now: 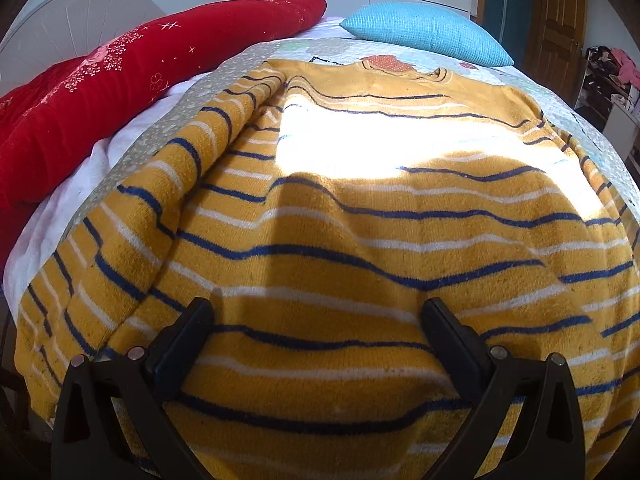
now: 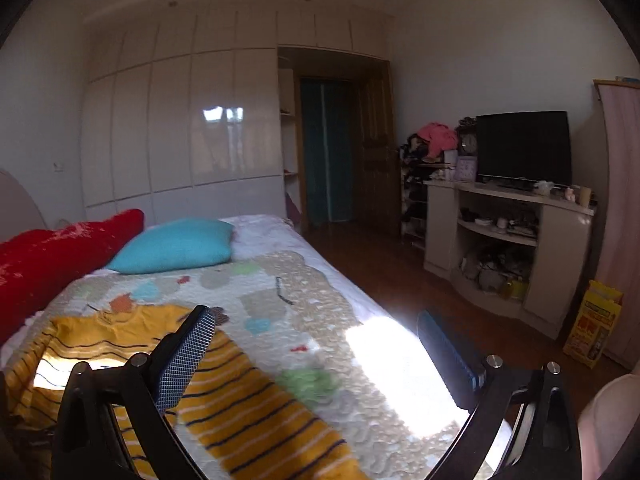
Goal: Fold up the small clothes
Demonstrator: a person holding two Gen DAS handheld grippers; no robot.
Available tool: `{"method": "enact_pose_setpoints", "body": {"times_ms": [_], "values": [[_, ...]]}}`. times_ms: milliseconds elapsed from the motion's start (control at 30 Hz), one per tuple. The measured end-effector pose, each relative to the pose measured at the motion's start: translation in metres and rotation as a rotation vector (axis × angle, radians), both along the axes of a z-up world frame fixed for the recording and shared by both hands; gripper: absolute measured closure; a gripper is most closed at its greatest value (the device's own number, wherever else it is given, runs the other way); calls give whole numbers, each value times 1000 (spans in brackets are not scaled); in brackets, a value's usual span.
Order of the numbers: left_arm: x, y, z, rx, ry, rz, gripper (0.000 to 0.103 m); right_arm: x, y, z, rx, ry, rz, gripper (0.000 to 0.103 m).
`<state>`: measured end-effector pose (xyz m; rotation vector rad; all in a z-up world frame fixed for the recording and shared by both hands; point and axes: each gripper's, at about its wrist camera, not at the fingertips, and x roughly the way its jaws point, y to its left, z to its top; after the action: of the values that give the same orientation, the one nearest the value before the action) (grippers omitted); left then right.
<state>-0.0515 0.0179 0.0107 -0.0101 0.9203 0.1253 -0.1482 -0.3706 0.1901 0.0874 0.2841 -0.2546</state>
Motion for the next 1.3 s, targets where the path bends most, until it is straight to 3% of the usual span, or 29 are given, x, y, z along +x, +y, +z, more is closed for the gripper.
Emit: {"method": "enact_pose_setpoints", "body": {"times_ms": [100, 133, 200, 300, 400, 733, 1067, 1300], "values": [[-8, 1, -2, 17, -48, -10, 0, 45, 53, -19, 161, 296, 212, 1], [-12, -4, -4, 24, -68, -5, 0, 58, 71, -28, 172, 341, 230, 1], [-15, -4, -5, 25, -87, -5, 0, 76, 107, -54, 134, 377, 235, 1], [-15, -7, -6, 7, -99, 4, 0, 62, 137, -80, 38, 362, 303, 1], [-14, -9, -8, 0, -101, 9, 0, 70, 165, -103, -41, 409, 379, 1], [-17, -18, -12, 14, -124, 27, 0, 102, 192, -169, -48, 628, 396, 0], [-18, -26, -15, 46, -159, 48, 0, 93, 187, -180, -29, 533, 418, 0], [-19, -29, -15, 46, -174, 53, 0, 93, 187, -181, -34, 515, 419, 0]]}}
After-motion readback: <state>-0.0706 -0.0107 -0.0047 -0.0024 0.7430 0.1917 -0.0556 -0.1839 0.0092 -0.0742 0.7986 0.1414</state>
